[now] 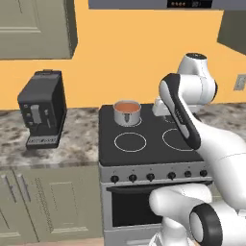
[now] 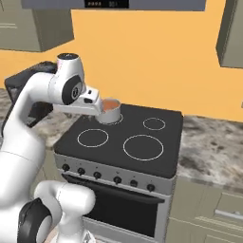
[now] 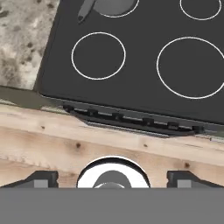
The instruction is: Retrieve the fish from the fridge and place it on the saucepan with marinade on the stove.
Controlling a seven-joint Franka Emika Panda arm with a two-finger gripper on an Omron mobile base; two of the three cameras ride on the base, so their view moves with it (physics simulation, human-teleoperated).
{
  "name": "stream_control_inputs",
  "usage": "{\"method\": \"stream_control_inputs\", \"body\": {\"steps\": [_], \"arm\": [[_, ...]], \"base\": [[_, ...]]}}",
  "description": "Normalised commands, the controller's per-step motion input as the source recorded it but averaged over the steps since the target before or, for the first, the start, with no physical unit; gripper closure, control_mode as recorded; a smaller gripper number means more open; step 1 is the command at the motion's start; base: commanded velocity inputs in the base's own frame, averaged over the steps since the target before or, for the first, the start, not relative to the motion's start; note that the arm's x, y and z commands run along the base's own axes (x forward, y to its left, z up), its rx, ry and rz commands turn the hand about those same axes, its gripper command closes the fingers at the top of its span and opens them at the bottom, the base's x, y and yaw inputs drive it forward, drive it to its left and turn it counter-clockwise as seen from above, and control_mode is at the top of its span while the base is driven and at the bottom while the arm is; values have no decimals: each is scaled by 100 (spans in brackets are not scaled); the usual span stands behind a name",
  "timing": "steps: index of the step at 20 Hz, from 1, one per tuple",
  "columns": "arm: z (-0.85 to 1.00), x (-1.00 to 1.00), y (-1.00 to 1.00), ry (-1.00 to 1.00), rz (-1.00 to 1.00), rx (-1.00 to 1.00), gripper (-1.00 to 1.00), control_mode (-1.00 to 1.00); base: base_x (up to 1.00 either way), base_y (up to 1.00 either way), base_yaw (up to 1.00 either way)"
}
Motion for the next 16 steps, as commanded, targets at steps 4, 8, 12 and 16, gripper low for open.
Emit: {"method": "stream_control_inputs", "body": {"steps": [4,8,12,16], "arm": [[0,0,0,0,0,0,-100,100],[0,0,0,0,0,0,-100,100],[0,0,0,0,0,0,-100,100],[0,0,0,0,0,0,-100,100]], "base": [[-16,9,93],[-1,0,100],[-1,0,100],[-1,0,100]]}}
